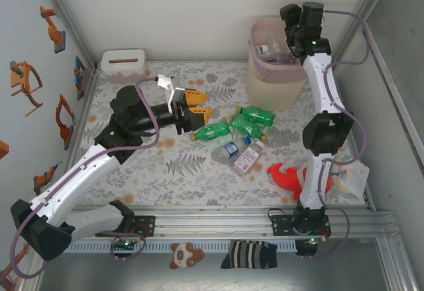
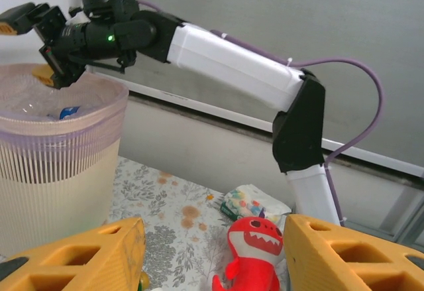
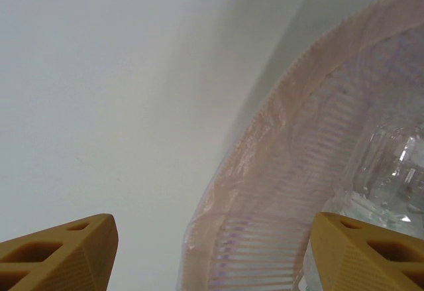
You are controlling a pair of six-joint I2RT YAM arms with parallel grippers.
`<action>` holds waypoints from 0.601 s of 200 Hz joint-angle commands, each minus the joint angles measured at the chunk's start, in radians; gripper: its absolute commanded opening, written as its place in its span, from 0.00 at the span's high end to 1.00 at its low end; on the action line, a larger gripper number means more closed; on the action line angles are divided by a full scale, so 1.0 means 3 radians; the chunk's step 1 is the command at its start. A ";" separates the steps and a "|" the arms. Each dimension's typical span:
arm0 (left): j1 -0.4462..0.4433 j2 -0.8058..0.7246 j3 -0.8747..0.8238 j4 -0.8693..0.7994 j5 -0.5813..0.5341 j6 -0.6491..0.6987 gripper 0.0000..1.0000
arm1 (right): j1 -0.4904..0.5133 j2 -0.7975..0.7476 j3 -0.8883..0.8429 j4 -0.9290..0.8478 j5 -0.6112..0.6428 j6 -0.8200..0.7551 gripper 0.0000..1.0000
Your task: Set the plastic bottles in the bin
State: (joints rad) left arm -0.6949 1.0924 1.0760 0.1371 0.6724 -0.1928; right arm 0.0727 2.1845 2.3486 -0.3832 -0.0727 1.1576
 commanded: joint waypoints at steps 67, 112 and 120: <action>0.0002 -0.0062 -0.0085 0.0001 -0.0079 0.0075 0.44 | -0.0097 0.0359 0.0024 -0.0182 -0.0195 -0.0122 0.25; 0.0002 -0.0041 -0.0036 -0.0357 -0.0256 0.0267 0.44 | -0.0107 0.0140 0.0076 -0.0248 -0.0156 -0.0228 0.24; 0.0003 -0.0037 -0.0025 -0.0454 -0.0340 0.0315 0.44 | -0.0109 0.0081 0.0100 -0.0244 -0.0162 -0.0267 0.24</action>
State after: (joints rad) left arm -0.6949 1.0920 1.0573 0.0883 0.6270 -0.1646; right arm 0.0505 2.2723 2.3798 -0.3847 -0.1421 1.1248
